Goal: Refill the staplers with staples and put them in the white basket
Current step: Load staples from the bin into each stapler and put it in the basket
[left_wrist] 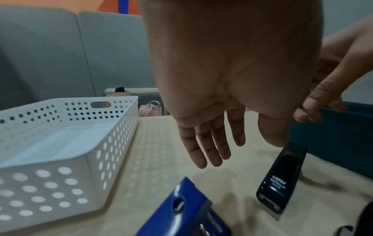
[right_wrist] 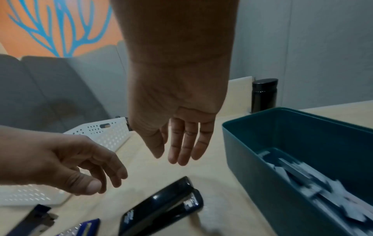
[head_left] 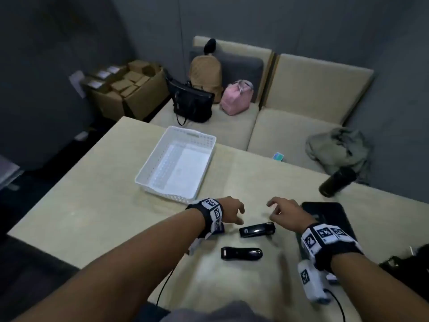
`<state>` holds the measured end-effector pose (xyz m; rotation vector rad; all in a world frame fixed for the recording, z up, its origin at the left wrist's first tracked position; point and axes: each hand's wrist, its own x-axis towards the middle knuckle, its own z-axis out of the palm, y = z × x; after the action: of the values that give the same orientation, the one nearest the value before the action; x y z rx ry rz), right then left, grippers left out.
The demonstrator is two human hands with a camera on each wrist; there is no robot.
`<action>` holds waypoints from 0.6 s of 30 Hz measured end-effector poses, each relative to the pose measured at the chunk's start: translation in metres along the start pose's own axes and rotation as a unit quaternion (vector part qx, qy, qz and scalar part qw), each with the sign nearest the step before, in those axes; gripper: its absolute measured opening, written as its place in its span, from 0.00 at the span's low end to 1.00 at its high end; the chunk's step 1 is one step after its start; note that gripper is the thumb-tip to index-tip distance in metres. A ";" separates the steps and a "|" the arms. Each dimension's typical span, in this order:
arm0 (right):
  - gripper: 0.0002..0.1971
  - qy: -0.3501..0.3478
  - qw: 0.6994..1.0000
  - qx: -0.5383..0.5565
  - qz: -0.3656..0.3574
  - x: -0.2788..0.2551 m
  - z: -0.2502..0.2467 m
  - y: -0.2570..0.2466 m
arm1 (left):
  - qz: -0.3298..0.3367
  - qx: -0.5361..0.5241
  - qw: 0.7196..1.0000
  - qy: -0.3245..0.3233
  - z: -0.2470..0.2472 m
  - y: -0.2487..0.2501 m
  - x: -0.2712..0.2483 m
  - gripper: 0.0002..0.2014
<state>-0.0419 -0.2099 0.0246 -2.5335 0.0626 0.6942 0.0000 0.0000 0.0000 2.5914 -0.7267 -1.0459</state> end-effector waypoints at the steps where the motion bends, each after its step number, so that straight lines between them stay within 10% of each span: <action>1: 0.18 -0.006 1.000 -0.008 0.016 -0.001 0.003 0.007 | -0.006 0.003 1.000 -0.012 0.003 0.001 0.004 0.27; 12: 0.28 -0.039 0.994 0.057 0.080 0.005 0.028 0.048 | 0.045 0.042 0.998 -0.004 0.053 0.038 0.058 0.28; 18: 0.17 -0.020 0.997 0.036 0.060 0.015 0.049 0.057 | 0.104 0.107 0.988 0.041 0.057 0.048 0.066 0.17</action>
<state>-0.0610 -0.2344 -0.0450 -2.4607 0.2236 0.7761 -0.0157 -0.0788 -0.0589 2.6420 -1.1154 -0.8356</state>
